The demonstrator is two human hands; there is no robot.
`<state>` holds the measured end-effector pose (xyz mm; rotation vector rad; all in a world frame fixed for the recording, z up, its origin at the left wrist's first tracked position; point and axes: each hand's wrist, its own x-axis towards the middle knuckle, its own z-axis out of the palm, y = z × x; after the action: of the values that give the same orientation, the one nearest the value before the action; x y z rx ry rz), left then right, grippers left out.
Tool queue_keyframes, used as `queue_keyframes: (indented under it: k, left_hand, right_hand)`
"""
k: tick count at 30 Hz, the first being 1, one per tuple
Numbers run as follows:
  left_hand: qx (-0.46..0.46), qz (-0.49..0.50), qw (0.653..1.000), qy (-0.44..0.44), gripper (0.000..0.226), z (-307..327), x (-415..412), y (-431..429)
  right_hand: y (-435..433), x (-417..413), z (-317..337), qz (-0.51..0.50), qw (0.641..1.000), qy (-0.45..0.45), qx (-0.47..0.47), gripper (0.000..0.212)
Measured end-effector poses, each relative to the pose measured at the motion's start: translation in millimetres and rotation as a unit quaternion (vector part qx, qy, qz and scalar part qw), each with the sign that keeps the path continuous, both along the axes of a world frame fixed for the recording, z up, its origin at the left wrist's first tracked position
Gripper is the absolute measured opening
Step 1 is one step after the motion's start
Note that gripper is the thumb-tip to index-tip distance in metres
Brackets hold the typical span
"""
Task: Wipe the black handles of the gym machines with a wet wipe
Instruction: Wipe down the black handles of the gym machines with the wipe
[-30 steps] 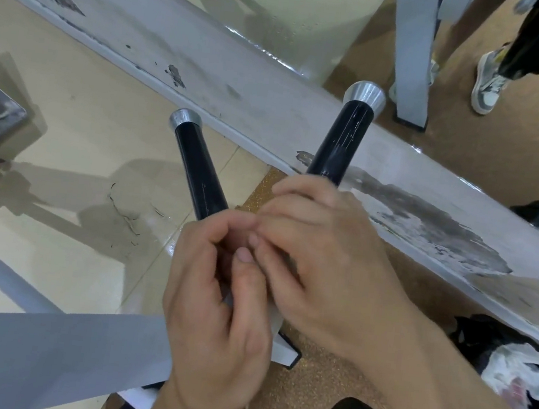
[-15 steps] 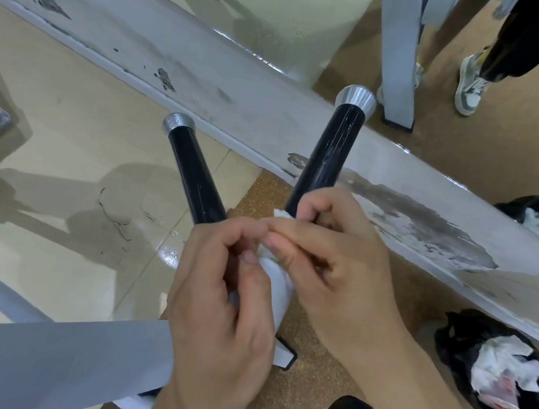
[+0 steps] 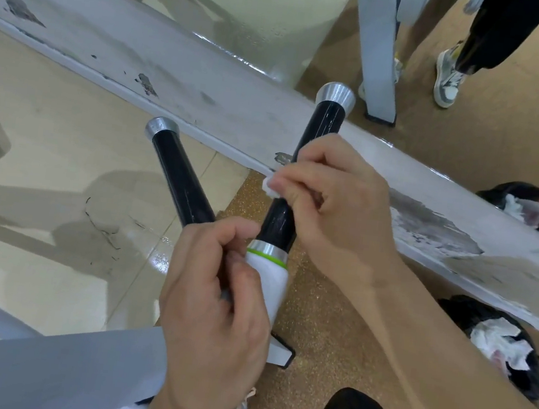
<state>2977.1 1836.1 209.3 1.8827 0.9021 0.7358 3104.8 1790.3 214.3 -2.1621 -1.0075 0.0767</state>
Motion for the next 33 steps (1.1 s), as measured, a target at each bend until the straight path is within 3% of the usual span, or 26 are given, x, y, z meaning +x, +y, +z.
queue_keyframes:
  k: [3,7,10,12,17,21,25,29,33]
  left_hand:
    - [0.008,-0.011,1.0,0.003,0.031,0,-1,1]
    - [0.025,-0.036,0.998,0.035,0.027,1,0,4]
    - [0.038,-0.069,0.994,0.073,0.036,2,0,7]
    - [0.05,-0.088,0.991,0.093,0.039,4,0,9]
    - [0.058,-0.096,0.987,0.113,0.046,9,3,10]
    - [0.068,-0.144,0.971,0.176,0.06,14,5,13]
    - [0.0,-0.196,0.958,0.21,0.071,25,8,24]
    - [0.034,-0.218,0.95,0.223,0.055,28,16,29]
    - [0.066,-0.206,0.958,0.189,0.027,19,28,35]
  right_hand:
    - [-2,-6,-2,-0.029,1.0,0.002,-0.008,0.011]
    - [-19,-25,2,0.033,0.999,0.043,0.0,0.01]
    - [-5,5,0,-0.022,1.0,0.006,-0.004,0.009]
    - [-2,6,1,-0.057,0.998,0.027,-0.003,0.01]
    - [-18,-23,7,0.026,0.995,0.096,0.0,0.01]
    - [-1,10,5,-0.063,0.994,0.088,0.031,0.007]
    - [-23,-25,9,-0.042,0.994,0.102,-0.008,0.018]
    - [-19,-16,10,-0.095,0.97,0.223,0.035,0.025]
    - [-5,-7,6,-0.18,0.957,0.215,0.078,0.02]
